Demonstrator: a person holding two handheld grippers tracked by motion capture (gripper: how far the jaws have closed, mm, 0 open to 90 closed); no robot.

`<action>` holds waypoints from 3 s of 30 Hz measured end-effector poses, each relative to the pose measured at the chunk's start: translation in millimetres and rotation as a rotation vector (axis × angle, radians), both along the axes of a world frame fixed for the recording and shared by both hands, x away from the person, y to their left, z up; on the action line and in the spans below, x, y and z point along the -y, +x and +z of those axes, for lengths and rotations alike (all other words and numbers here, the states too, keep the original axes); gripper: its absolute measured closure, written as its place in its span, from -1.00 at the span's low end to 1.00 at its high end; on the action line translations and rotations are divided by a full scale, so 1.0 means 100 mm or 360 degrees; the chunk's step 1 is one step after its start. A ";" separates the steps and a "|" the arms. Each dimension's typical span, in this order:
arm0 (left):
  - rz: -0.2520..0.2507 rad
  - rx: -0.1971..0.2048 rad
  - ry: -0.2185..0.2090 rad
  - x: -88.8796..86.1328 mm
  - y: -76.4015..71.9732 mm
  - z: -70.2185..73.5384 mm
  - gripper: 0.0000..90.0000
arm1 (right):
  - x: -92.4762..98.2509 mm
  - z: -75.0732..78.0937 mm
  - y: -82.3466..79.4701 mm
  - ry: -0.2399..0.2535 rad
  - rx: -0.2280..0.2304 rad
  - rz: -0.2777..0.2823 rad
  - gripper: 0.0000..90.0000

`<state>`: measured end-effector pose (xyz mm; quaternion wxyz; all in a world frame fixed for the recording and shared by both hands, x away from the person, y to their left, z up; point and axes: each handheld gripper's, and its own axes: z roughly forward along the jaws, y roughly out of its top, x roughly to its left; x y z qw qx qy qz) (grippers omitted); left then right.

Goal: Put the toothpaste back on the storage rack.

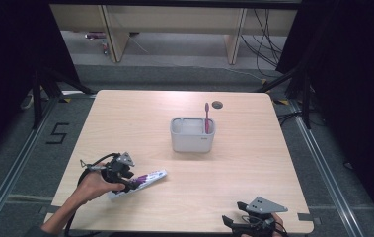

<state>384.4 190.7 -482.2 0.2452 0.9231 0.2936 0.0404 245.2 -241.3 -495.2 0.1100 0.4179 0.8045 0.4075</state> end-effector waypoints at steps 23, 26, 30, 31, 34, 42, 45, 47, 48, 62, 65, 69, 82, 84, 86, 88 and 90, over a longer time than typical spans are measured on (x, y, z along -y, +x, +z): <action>-0.0112 -0.0062 0.0189 0.20 0.03 -0.02 0.28 | -0.04 -0.01 -0.01 0.0030 -0.0046 -0.0011 -0.40; -0.0119 -0.0058 0.0208 0.21 0.02 -0.01 0.29 | -0.04 -0.02 0.00 0.0014 -0.0008 0.0004 -0.40; -0.0130 -0.0068 0.0216 0.22 0.03 0.02 0.36 | -0.04 -0.01 -0.01 0.0021 -0.0030 -0.0006 -0.40; -0.0154 -0.0077 0.0159 0.22 0.04 0.05 0.53 | -0.03 -0.02 0.01 0.0009 0.0014 0.0025 -0.40; -0.0159 -0.0111 0.0179 0.26 0.04 0.04 0.65 | -0.03 -0.01 -0.01 0.0027 -0.0036 -0.0011 -0.40; -0.0171 -0.0146 0.0228 0.32 0.05 -0.01 0.66 | -0.02 0.00 0.00 0.0005 0.0013 0.0024 -0.40; -0.0175 -0.0162 0.0237 0.33 0.07 -0.01 0.66 | -0.01 0.00 0.00 0.0004 0.0014 0.0018 -0.40; -0.0174 -0.0164 0.0241 0.33 0.07 -0.01 0.66 | -0.03 0.00 0.00 0.0015 -0.0015 0.0015 -0.40; -0.0174 -0.0164 0.0241 0.33 0.07 -0.01 0.66 | -0.03 0.00 0.00 0.0015 -0.0015 0.0015 -0.40; -0.0239 -0.0284 0.0351 0.42 0.19 0.02 0.67 | -0.02 0.00 0.01 0.0011 0.0002 0.0028 -0.40; -0.0254 -0.0279 0.0362 0.42 0.19 0.02 0.67 | -0.03 0.00 -0.01 0.0027 -0.0043 0.0011 -0.40; -0.0277 -0.0276 0.0378 0.43 0.19 0.02 0.68 | -0.03 -0.01 0.01 0.0019 0.0005 0.0028 -0.40; -0.0312 -0.0206 0.0372 0.38 0.17 0.03 0.70 | -0.02 -0.01 0.01 0.0004 -0.0001 0.0022 -0.40; -0.0317 -0.0209 0.0369 0.36 0.17 0.03 0.70 | -0.02 -0.01 0.01 0.0009 0.0003 0.0020 -0.40; -0.0306 -0.0189 0.0342 0.34 0.16 0.03 0.70 | -0.01 -0.01 0.02 0.0019 0.0000 0.0026 -0.40; -0.0287 -0.0149 0.0304 0.32 0.17 0.04 0.70 | -0.01 -0.01 0.02 0.0007 0.0011 0.0024 -0.40; -0.0265 -0.0132 0.0269 0.30 0.18 0.06 0.70 | -0.02 -0.01 0.02 0.0016 -0.0002 0.0022 -0.40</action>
